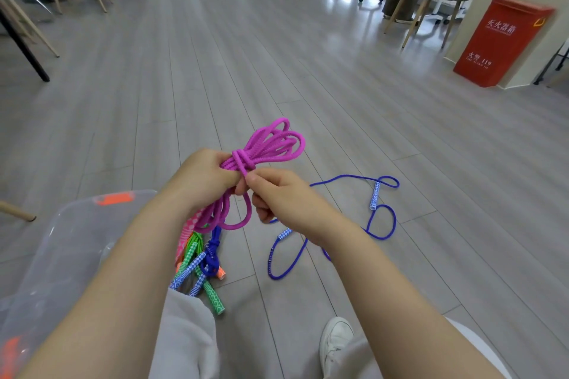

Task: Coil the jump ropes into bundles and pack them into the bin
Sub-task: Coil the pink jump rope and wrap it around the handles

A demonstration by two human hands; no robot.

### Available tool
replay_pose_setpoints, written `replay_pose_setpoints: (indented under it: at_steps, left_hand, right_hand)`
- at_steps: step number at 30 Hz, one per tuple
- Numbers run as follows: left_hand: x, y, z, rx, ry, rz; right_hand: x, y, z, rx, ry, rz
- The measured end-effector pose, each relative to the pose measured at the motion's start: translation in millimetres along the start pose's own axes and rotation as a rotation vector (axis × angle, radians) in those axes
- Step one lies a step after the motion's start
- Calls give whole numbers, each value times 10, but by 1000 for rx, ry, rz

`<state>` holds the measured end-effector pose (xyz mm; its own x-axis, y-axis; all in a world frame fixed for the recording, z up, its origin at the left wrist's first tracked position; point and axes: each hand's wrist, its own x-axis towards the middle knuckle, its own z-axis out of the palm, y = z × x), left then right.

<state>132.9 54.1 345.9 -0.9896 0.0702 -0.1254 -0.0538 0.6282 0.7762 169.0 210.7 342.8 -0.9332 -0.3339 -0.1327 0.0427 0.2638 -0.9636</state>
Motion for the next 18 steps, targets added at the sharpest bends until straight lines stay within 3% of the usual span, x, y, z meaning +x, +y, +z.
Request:
replay_pose_setpoints:
  at_steps: [9, 15, 18]
  left_hand:
    - [-114, 38, -125, -110, -317, 44]
    - [-275, 117, -281, -420, -511, 150]
    - [-298, 73, -343, -560, -640, 103]
  right_hand:
    - [-38, 80, -268, -145, -56, 112]
    - [-60, 113, -403, 44, -153, 38]
    - [-69, 129, -490, 95, -218, -10]
